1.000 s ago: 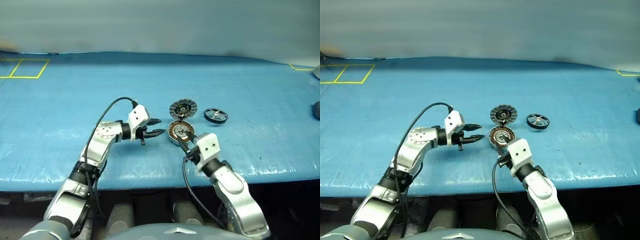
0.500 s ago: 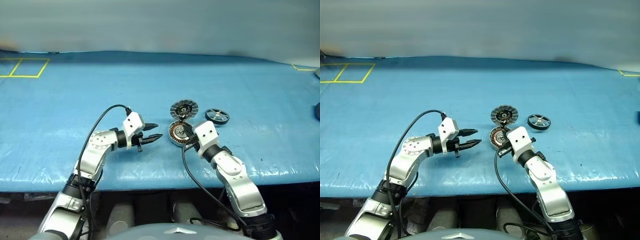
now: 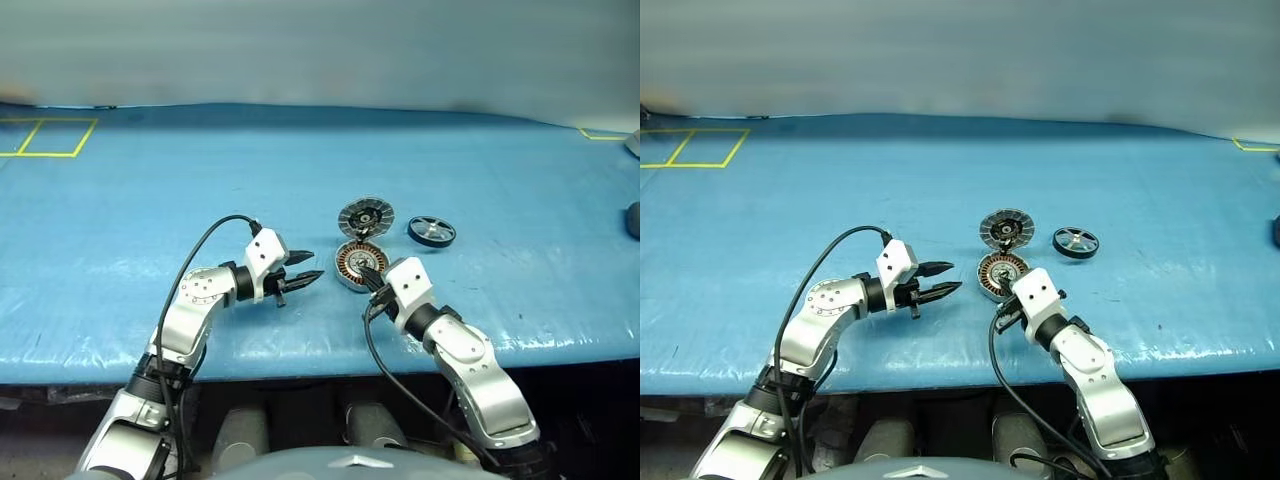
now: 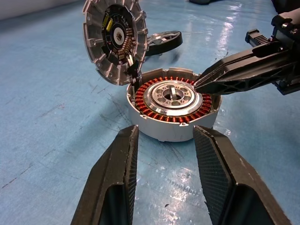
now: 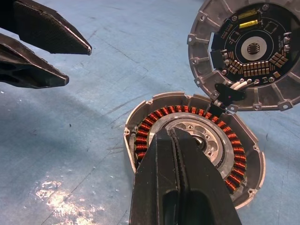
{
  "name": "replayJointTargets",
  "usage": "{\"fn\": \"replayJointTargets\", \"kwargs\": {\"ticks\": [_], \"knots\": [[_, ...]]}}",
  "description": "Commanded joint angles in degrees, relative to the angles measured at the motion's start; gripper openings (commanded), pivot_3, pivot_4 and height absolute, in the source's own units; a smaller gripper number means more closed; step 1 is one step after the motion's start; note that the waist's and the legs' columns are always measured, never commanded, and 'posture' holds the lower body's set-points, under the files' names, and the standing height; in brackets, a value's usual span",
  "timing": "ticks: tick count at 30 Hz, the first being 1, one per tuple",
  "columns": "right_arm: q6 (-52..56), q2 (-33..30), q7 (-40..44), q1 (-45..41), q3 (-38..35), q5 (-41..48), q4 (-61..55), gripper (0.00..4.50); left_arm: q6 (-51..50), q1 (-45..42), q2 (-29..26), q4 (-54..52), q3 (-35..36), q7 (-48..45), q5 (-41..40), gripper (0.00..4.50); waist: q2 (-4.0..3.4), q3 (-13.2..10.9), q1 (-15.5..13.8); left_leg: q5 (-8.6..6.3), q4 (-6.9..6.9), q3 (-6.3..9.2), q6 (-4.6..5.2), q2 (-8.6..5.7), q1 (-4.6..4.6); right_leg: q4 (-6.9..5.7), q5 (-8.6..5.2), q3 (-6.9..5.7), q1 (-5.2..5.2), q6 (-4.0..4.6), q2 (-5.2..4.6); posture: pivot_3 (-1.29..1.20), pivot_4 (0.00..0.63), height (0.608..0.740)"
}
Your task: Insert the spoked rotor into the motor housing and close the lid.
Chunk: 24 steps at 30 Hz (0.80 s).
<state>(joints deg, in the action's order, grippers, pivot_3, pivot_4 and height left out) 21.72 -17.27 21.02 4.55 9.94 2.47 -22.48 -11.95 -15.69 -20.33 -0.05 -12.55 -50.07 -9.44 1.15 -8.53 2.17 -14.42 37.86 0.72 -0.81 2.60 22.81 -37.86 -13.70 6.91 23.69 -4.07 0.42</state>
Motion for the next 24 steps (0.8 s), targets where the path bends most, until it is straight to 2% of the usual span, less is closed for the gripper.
{"fn": "replayJointTargets", "kwargs": {"ticks": [1, 16, 24], "knots": [[-1.2, 0.3, -1.4, -1.5, -0.7, -1.2, 1.6, 0.02, 0.9, -0.8, 0.5, -0.5, -0.9, 0.0, 0.1, 1.98, 0.0, 0.0, 0.0, 0.0, 0.0, 0.0, 0.0, 0.0, 0.0, 0.01, 0.01, 0.0, 0.0, -0.01, 0.0, 0.0, 0.15, 0.74], [-3.1, 3.8, -2.6, -5.0, -0.4, -0.8, 5.1, 0.02, -4.1, 0.1, 0.5, -6.7, -2.2, 0.9, -1.1, 1.98, -0.01, 0.0, 0.1, 0.0, -0.04, 0.0, 0.0, 0.01, 0.0, -0.01, 0.03, 0.0, 0.02, -0.04, 0.01, 0.0, 0.15, 0.74], [-2.7, 2.3, -1.8, -9.3, -0.6, -2.3, 11.1, 0.02, -5.7, 0.1, 0.5, -8.1, -2.2, 2.3, -0.9, 1.98, -0.01, 0.0, 0.1, 0.0, -0.04, 0.0, 0.0, 0.0, 0.0, 0.0, 0.04, 0.0, 0.02, -0.03, 0.01, 0.0, 0.15, 0.74]]}}
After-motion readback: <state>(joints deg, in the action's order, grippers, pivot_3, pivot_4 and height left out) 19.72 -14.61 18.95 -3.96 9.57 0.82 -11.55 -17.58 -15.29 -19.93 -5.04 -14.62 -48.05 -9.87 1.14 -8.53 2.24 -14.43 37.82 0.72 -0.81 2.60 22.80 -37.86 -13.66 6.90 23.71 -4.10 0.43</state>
